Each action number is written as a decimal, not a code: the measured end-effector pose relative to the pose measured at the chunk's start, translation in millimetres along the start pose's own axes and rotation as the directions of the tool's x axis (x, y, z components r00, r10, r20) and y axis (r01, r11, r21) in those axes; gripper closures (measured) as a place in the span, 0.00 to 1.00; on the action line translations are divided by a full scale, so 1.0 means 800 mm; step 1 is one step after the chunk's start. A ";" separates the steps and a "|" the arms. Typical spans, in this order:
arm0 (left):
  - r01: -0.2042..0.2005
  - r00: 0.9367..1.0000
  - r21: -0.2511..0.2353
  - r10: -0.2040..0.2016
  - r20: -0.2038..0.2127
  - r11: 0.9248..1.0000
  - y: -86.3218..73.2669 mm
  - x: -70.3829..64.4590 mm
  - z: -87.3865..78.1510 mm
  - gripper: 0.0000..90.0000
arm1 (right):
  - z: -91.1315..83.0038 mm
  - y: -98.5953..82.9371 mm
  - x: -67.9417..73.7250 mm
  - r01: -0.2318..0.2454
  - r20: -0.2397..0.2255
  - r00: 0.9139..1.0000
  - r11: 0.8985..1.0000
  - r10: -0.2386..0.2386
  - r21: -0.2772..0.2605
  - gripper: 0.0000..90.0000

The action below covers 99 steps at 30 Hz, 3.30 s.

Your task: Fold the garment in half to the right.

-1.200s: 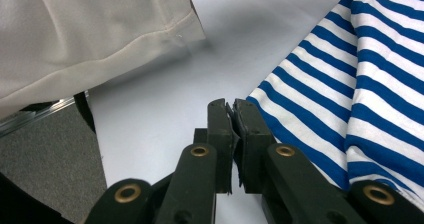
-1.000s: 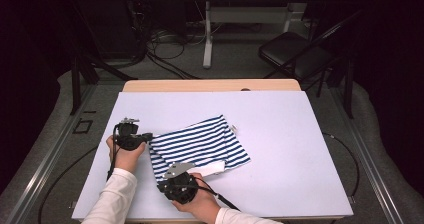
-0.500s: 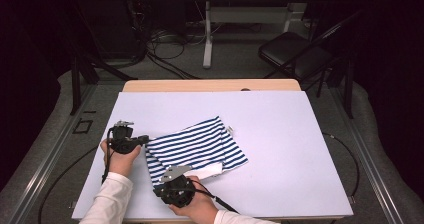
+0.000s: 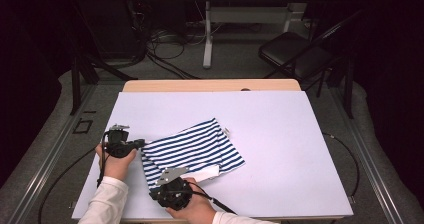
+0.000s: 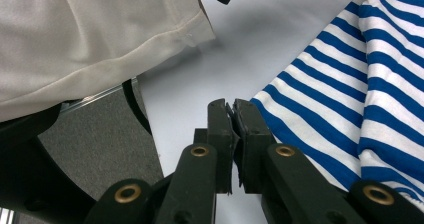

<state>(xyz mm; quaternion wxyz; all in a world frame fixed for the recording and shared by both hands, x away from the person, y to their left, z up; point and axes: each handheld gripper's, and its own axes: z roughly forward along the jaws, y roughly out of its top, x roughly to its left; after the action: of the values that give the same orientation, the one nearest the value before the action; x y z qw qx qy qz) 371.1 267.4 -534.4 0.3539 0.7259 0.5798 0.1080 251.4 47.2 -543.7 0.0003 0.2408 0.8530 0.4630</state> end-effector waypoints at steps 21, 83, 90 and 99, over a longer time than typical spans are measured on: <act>-0.010 1.000 -0.005 0.010 -0.001 1.000 -0.006 0.003 -0.008 0.97 | 0.001 0.002 0.007 0.002 -0.026 1.000 1.000 -0.002 -0.003 0.96; -0.077 0.997 0.008 0.077 -0.009 0.997 0.084 -0.032 -0.027 0.96 | -0.060 0.053 -0.016 -0.043 -0.029 0.999 0.984 0.038 -0.172 0.96; -0.097 0.995 0.006 0.097 -0.014 0.995 0.100 -0.050 -0.024 0.96 | -0.078 0.055 -0.025 -0.060 -0.029 0.998 0.977 0.056 -0.202 0.96; -0.124 0.992 0.010 0.124 -0.012 0.992 0.120 -0.077 -0.017 0.96 | -0.106 0.052 -0.038 -0.084 -0.020 0.996 0.967 0.081 -0.242 0.97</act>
<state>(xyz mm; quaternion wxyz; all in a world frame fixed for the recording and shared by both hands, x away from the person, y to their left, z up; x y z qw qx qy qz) 418.3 208.8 -447.6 0.3394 0.7616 0.5361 0.1315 276.4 -13.6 -469.4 0.0063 0.2718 0.7792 0.5647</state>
